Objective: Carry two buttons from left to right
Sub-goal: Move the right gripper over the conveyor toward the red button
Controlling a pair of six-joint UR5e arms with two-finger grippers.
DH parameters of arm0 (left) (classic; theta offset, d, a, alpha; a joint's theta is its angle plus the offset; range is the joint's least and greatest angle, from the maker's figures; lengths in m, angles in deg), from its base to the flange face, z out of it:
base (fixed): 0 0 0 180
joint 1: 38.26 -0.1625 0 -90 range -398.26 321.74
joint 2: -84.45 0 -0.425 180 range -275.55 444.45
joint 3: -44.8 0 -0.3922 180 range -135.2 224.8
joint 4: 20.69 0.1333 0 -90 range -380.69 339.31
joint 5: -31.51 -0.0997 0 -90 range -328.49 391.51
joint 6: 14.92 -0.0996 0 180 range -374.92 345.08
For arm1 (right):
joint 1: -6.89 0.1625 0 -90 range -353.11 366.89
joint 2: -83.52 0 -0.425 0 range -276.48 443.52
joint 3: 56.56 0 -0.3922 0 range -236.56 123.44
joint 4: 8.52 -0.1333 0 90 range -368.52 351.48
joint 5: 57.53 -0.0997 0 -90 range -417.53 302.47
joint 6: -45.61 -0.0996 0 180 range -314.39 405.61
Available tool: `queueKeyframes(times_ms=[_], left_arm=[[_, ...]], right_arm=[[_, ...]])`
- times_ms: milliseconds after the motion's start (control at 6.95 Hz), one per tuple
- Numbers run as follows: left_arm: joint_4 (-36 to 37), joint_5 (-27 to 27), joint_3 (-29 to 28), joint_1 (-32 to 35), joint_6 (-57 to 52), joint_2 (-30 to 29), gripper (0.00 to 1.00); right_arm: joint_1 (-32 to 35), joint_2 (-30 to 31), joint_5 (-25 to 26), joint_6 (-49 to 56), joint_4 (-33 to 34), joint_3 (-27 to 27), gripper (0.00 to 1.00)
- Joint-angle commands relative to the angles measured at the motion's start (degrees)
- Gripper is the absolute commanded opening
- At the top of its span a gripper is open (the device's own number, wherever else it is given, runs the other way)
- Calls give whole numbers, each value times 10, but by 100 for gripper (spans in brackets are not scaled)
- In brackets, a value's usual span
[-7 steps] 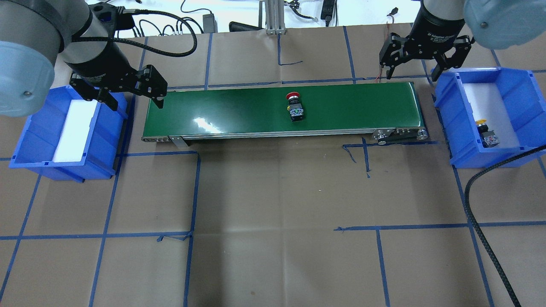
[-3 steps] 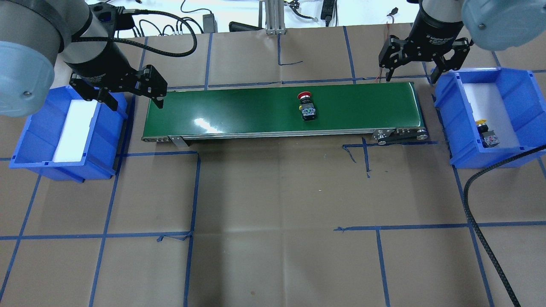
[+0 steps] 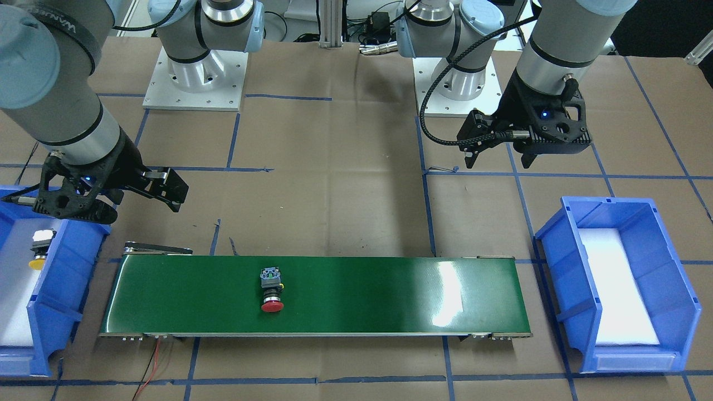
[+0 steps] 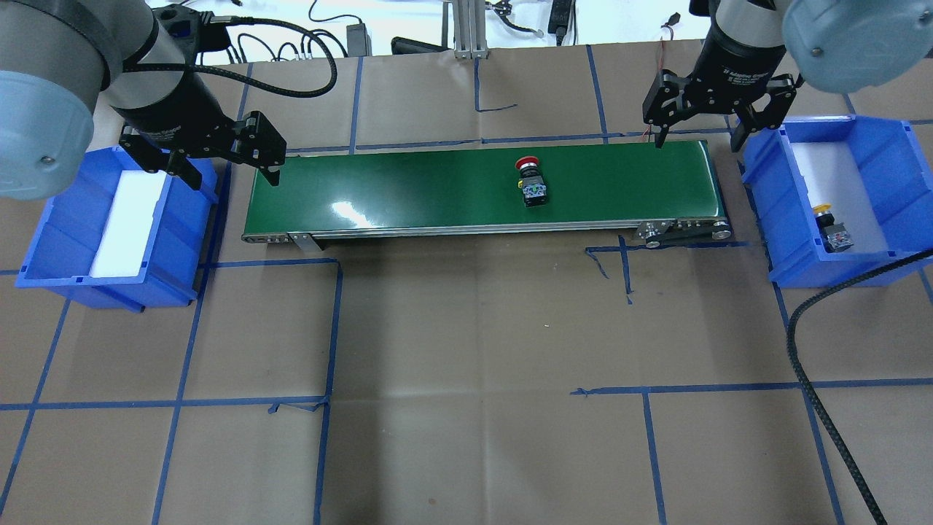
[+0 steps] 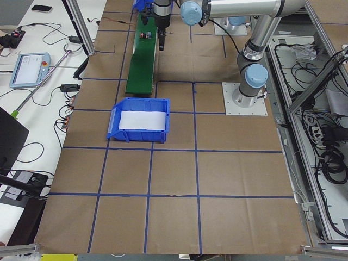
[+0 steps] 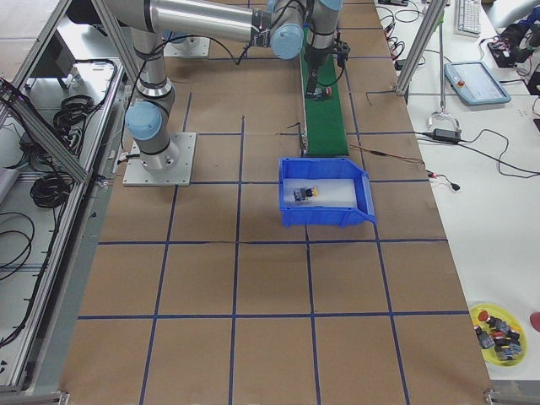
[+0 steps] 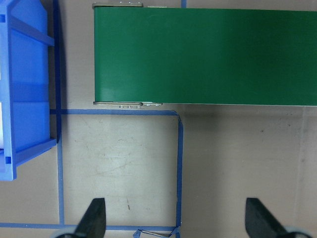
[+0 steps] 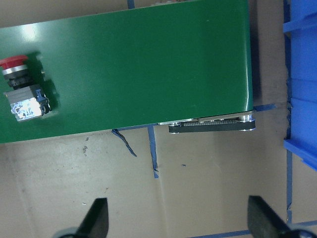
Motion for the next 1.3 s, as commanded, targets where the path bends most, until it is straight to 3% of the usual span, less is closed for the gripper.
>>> queueKeyframes(times_ms=[0,288,576,1152], left_arm=[[0,0,0,0,0,0,100],[0,0,0,-1,0,0,100],[0,0,0,0,0,0,100],[0,0,0,0,0,0,100]], right_arm=[[7,-17,0,8,7,-4,100],[19,-38,0,9,29,4,100],[30,-60,-1,49,130,1,100],[29,-111,-38,61,134,4,100]])
